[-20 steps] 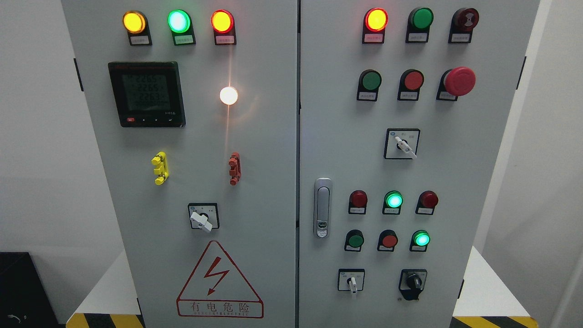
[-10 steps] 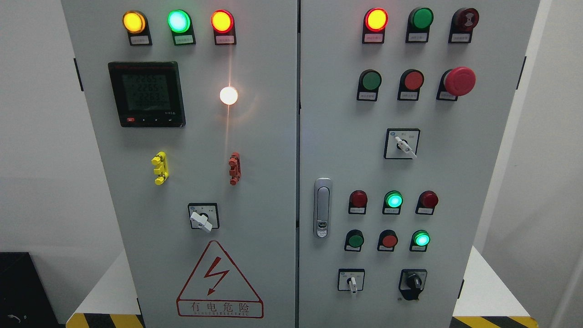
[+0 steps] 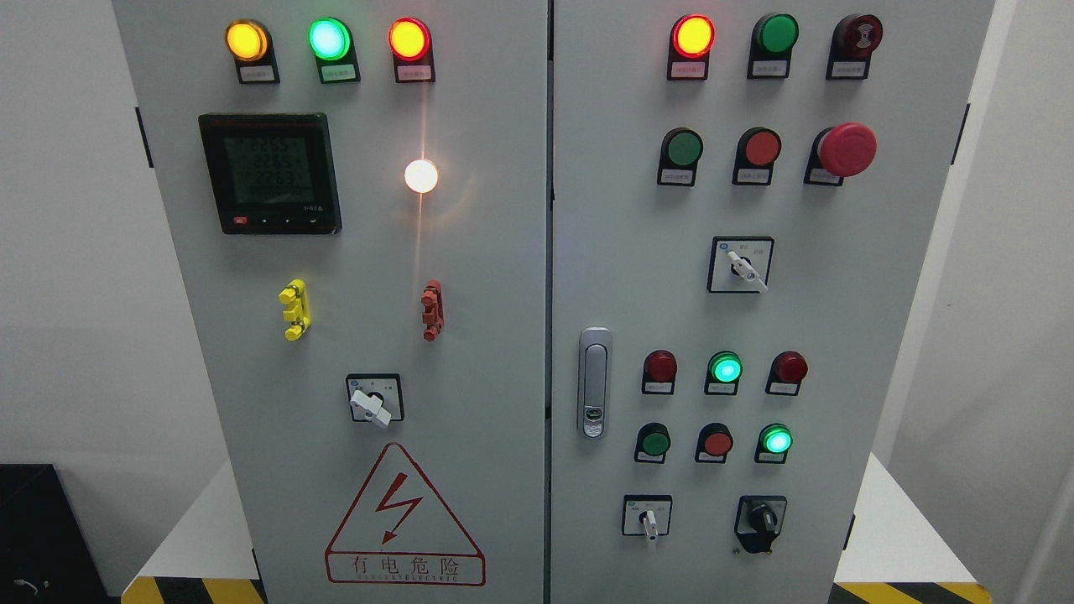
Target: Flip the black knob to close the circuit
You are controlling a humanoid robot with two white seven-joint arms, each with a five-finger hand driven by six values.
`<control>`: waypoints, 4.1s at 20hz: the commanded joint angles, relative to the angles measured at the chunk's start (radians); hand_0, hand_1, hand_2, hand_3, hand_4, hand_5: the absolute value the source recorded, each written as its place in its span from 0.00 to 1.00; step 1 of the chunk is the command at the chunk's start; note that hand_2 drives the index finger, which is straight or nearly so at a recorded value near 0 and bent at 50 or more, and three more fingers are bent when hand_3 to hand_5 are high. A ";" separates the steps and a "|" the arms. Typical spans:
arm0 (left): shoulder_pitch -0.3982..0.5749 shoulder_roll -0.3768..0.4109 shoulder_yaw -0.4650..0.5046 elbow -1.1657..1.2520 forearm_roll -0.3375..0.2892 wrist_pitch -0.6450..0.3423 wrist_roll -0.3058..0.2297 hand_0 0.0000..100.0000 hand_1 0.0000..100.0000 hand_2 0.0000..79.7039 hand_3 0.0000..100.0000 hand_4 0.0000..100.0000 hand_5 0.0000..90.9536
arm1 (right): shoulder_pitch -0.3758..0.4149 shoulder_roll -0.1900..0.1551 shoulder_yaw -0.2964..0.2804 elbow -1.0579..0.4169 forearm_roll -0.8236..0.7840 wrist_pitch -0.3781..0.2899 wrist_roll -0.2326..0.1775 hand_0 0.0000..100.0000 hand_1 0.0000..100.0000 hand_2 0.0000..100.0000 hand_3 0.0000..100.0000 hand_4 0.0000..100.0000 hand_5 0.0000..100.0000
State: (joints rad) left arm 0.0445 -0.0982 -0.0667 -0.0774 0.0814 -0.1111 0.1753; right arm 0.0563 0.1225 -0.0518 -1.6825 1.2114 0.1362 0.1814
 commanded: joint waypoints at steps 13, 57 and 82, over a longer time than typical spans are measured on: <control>0.000 0.000 -0.001 -0.001 0.000 -0.001 0.000 0.12 0.56 0.00 0.00 0.00 0.00 | -0.162 0.009 -0.077 -0.051 0.079 0.029 0.079 0.00 0.00 0.91 1.00 0.91 0.92; 0.000 0.000 0.001 0.001 0.000 -0.001 0.000 0.12 0.56 0.00 0.00 0.00 0.00 | -0.313 0.012 -0.112 -0.036 0.188 0.065 0.139 0.00 0.00 0.90 1.00 0.92 0.92; 0.000 0.000 -0.001 -0.001 0.000 -0.001 0.000 0.12 0.56 0.00 0.00 0.00 0.00 | -0.320 0.009 -0.166 -0.009 0.189 0.052 0.128 0.00 0.00 0.89 1.00 0.92 0.91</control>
State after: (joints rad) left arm 0.0445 -0.0982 -0.0665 -0.0778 0.0813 -0.1111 0.1755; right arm -0.2607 0.1327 -0.1908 -1.6995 1.4009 0.1890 0.3097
